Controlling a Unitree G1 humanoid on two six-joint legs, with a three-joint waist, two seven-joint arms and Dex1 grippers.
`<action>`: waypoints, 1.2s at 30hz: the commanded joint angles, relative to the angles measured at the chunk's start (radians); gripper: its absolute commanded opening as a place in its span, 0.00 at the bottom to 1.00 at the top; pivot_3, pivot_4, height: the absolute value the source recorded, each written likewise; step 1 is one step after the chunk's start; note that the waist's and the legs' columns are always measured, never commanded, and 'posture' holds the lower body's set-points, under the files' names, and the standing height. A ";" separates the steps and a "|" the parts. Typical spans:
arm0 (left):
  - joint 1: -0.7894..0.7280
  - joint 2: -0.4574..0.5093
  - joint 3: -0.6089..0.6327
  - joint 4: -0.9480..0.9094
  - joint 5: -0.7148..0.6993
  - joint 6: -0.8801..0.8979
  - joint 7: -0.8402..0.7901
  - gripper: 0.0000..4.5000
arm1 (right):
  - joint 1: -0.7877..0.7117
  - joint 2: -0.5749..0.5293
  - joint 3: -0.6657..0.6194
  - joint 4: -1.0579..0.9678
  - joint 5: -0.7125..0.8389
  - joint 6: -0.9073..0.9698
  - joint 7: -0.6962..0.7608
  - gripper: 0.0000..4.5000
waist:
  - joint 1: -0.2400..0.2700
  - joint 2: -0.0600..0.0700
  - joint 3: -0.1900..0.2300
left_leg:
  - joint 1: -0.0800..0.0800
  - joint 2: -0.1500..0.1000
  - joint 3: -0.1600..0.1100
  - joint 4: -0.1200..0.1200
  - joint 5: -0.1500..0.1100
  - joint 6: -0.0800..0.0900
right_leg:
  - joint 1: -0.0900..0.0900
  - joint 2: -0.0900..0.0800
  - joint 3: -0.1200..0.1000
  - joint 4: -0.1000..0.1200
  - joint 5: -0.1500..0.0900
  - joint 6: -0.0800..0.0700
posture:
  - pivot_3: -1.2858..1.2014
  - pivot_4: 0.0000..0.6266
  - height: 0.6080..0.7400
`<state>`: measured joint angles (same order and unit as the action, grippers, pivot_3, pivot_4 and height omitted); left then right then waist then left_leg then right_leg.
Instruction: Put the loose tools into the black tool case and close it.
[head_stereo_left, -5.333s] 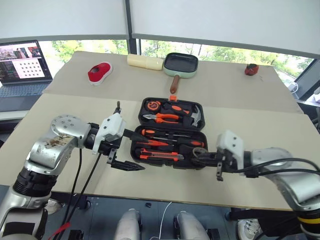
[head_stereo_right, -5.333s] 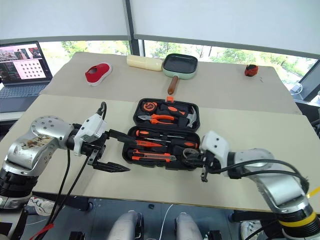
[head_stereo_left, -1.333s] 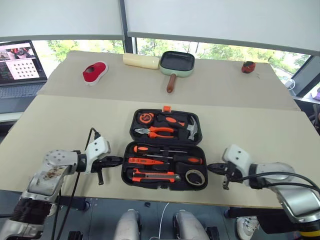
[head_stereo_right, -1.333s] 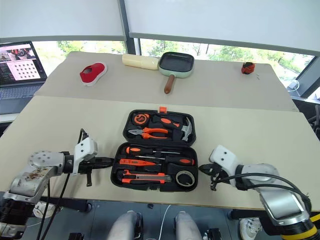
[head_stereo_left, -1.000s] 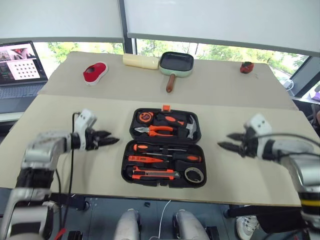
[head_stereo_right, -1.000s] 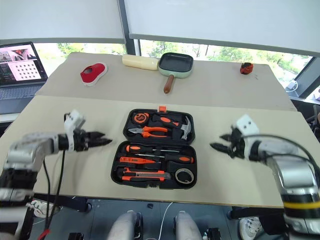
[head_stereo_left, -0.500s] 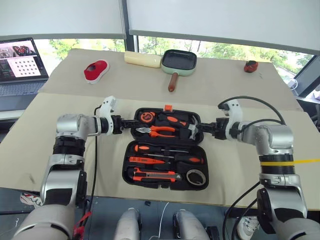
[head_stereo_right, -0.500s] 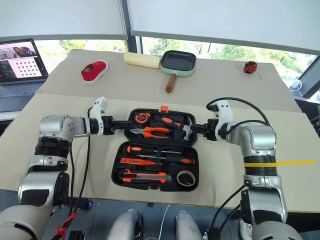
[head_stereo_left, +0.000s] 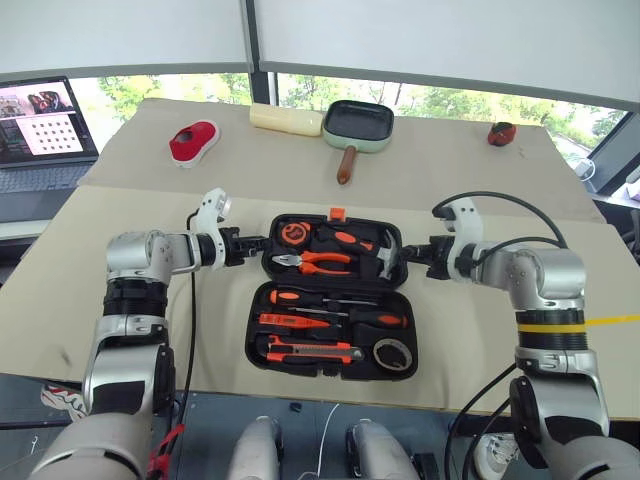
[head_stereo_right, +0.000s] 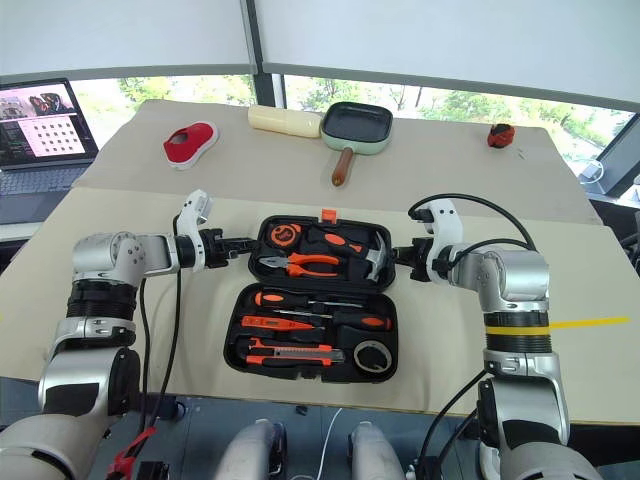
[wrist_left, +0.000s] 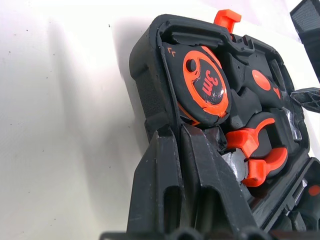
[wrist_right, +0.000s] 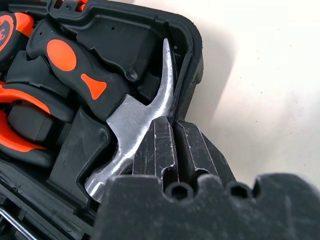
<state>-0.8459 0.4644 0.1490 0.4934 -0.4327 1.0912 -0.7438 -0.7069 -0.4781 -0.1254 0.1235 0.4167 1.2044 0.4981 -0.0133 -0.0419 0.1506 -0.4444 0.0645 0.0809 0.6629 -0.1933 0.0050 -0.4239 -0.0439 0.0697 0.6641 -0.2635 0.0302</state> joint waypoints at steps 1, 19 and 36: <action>-0.001 -0.056 -0.010 -0.082 -0.026 -0.130 -0.038 0.01 | -0.042 0.016 -0.019 -0.062 0.035 -0.049 0.020 0.00 | 0.001 0.000 0.000 | 0.000 0.000 0.000 0.000 0.000 0.000 | 0.000 0.000 0.000 0.000 0.000 0.000 | 0.52 0.24 1.00; 0.281 -0.049 -0.051 -0.365 0.089 -0.691 -0.090 0.01 | 0.259 -0.023 0.033 -0.438 -0.049 -0.433 0.073 0.00 | -0.003 0.001 0.000 | -0.013 0.001 0.000 -0.003 0.001 -0.002 | -0.013 0.000 0.000 0.000 0.001 0.001 | 0.52 0.24 1.00; 0.701 0.058 0.002 -0.672 0.177 -0.966 0.019 0.01 | 0.771 -0.259 0.019 -0.457 -0.408 -1.452 0.190 0.00 | 0.000 0.003 -0.002 | 0.005 0.001 0.002 -0.003 -0.001 -0.002 | 0.004 0.000 0.001 -0.005 0.001 0.001 | 0.52 0.24 1.00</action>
<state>-0.1800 0.5013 0.0982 -0.1442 -0.2464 0.0968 -0.7537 0.0320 -0.7136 -0.0889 -0.3282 0.0492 -0.1399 0.6713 -0.0132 -0.0388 0.1482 -0.4389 0.0656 0.0828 0.6600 -0.1940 0.0032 -0.4195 -0.0440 0.0708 0.6599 -0.2628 0.0309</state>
